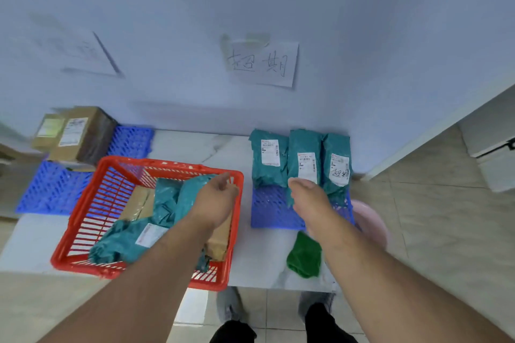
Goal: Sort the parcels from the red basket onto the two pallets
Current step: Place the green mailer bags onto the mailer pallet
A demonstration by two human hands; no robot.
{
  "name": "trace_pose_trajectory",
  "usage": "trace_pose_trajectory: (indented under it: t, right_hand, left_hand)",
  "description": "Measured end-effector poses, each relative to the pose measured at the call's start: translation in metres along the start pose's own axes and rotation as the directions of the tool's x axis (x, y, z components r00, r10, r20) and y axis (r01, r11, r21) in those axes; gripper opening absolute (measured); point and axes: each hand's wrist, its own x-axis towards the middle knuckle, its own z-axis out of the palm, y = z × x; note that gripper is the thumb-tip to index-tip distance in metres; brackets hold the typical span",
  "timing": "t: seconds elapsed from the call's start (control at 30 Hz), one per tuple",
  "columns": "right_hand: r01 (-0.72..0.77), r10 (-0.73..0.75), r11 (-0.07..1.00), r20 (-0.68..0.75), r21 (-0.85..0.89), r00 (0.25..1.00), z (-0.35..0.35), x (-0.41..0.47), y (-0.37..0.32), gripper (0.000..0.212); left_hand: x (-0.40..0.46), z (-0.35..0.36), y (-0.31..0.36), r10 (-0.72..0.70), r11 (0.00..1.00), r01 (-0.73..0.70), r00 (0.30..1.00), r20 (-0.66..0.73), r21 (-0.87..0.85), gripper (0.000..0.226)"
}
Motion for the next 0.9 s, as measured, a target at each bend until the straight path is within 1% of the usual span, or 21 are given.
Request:
trace_pose_trajectory:
  t: [0.07,0.17,0.27,0.33,0.4,0.5,0.6,0.7,0.9]
  right_hand:
    - [0.019,-0.018,1.0,0.031,-0.019,0.999,0.023,-0.03,-0.002,0.04]
    - [0.064,-0.06,0.997,0.08,-0.053,0.995,0.051,-0.062,-0.001,0.033]
    - [0.113,-0.096,0.987,0.149,-0.117,0.984,0.069,-0.08,0.002,0.028]
    - [0.118,-0.093,0.985,0.191,-0.128,0.977,0.076,-0.088,0.005,0.024]
    - [0.114,-0.083,0.986,0.238,-0.119,0.968,0.08,-0.094,0.012,0.029]
    - [0.078,-0.051,0.993,0.286,-0.086,0.957,0.084,-0.104,0.025,0.049]
    - [0.03,-0.009,0.998,0.319,-0.061,0.948,0.09,-0.111,0.04,0.051]
    - [-0.005,0.025,0.998,0.329,-0.061,0.944,0.096,-0.117,0.052,0.052]
    - [-0.04,0.058,0.997,0.315,-0.061,0.947,0.115,-0.117,0.059,0.054]
  left_hand:
    - [-0.015,-0.028,-0.015,-0.009,1.0,0.009,1.0,-0.018,-0.005,0.058]
    - [-0.035,-0.059,-0.041,-0.042,0.999,0.04,0.998,-0.053,-0.032,0.058]
    - [-0.054,-0.076,-0.064,-0.076,0.996,0.072,0.994,-0.084,-0.051,0.056]
    - [-0.068,-0.083,-0.077,-0.113,0.991,0.104,0.988,-0.11,-0.082,0.056]
    - [-0.083,-0.09,-0.086,-0.139,0.987,0.126,0.981,-0.133,-0.105,0.057]
    - [-0.105,-0.102,-0.096,-0.15,0.988,0.14,0.974,-0.17,-0.07,0.057]
    - [-0.119,-0.114,-0.103,-0.163,0.987,0.161,0.966,-0.202,-0.027,0.058]
    - [-0.123,-0.124,-0.109,-0.163,0.987,0.161,0.965,-0.205,-0.026,0.059]
    - [-0.105,-0.145,-0.124,-0.157,0.987,0.151,0.975,-0.16,-0.045,0.06]
